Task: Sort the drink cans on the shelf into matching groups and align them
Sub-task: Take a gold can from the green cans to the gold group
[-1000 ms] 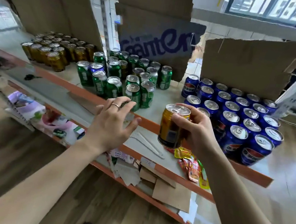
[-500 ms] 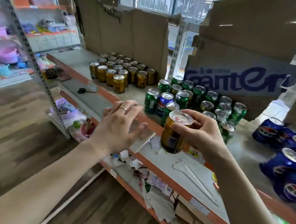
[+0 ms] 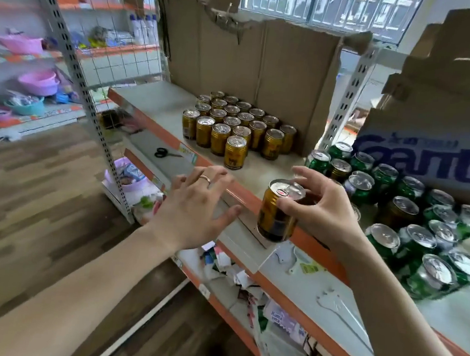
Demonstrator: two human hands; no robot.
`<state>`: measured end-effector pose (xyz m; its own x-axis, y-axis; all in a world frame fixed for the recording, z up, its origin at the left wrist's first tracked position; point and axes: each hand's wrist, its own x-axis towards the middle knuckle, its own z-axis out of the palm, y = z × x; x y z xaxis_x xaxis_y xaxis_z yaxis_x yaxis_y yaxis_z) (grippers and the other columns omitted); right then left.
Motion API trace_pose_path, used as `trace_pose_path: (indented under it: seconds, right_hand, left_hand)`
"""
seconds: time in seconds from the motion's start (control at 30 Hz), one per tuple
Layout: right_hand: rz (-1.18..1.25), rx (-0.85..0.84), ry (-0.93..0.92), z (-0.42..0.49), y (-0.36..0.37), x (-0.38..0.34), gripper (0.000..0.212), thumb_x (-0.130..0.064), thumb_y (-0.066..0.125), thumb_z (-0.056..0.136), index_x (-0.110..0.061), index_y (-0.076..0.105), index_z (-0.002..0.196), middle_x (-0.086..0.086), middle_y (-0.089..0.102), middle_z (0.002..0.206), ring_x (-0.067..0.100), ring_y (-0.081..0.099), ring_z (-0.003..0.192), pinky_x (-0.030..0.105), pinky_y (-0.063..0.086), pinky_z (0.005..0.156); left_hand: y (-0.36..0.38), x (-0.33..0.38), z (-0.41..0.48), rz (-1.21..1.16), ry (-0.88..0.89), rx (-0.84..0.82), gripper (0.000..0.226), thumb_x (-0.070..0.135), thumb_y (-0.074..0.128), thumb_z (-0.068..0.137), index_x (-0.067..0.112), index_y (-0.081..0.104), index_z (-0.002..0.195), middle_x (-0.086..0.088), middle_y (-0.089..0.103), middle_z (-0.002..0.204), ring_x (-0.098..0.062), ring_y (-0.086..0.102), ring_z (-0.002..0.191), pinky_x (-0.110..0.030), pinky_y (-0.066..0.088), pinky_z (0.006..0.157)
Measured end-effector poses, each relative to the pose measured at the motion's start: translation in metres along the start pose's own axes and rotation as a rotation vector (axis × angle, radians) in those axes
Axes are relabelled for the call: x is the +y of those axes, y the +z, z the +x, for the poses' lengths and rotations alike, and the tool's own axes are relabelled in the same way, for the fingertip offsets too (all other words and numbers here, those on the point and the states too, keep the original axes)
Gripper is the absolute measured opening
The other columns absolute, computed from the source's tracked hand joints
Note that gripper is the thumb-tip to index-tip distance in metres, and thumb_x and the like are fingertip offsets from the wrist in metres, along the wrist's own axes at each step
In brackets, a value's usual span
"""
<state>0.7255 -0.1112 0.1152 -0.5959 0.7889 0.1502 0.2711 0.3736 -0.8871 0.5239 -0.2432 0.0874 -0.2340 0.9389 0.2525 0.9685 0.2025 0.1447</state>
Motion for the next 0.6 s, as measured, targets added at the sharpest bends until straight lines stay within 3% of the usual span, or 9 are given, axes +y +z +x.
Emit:
trace_pose_path:
  seconds: [0.1,0.2,0.33,0.5,0.6]
  right_hand:
    - [-0.059,-0.012,-0.014,0.038,0.014,0.004,0.072,-0.024,0.085,0.072,-0.028,0.052,0.137,-0.005,0.065,0.122,0.010,0.061,0.114,0.023,0.051,0.088]
    - [-0.095,-0.003,-0.022,0.079,0.028,0.009,0.072,-0.021,0.084,0.072,-0.028,0.052,0.136,-0.003,0.065,0.123,0.011,0.058,0.117,0.022,0.049,0.087]
    - [-0.149,0.006,0.006,0.136,0.044,0.019,0.070,-0.021,0.084,0.071,-0.030,0.051,0.133,-0.001,0.065,0.123,0.015,0.063,0.110,0.034,0.057,0.089]
    - [-0.303,0.017,0.052,0.198,0.053,0.030,0.067,-0.018,0.083,0.068,-0.030,0.050,0.124,-0.005,0.064,0.118,0.007,0.064,0.096,0.011,0.049,0.074]
    - [-0.403,0.036,0.131,0.233,0.056,0.036,0.060,-0.020,0.082,0.069,-0.027,0.051,0.119,-0.007,0.060,0.110,0.011,0.063,0.089,0.015,0.048,0.068]
  left_hand:
    - [0.007,-0.027,0.022,0.003,0.003,-0.009,0.076,0.072,0.017,0.086,0.027,0.038,0.145,0.004,0.037,0.150,-0.018,0.029,0.139,-0.043,0.029,0.106]
    - [0.014,-0.058,0.051,0.013,0.006,-0.016,0.075,0.071,0.021,0.087,0.026,0.038,0.145,0.002,0.037,0.150,-0.019,0.029,0.139,-0.044,0.030,0.106]
    - [0.023,-0.092,0.101,0.013,0.020,-0.039,0.069,0.067,0.033,0.092,0.026,0.037,0.147,0.003,0.035,0.151,-0.020,0.028,0.139,-0.045,0.028,0.108]
    - [0.037,-0.121,0.166,0.017,0.112,-0.104,0.066,0.063,0.041,0.094,0.029,0.031,0.149,0.004,0.029,0.155,-0.019,0.023,0.143,-0.046,0.023,0.114]
    - [0.046,-0.135,0.202,0.001,0.138,-0.124,0.066,0.063,0.043,0.092,0.030,0.031,0.148,0.005,0.030,0.155,-0.020,0.023,0.143,-0.048,0.025,0.113]
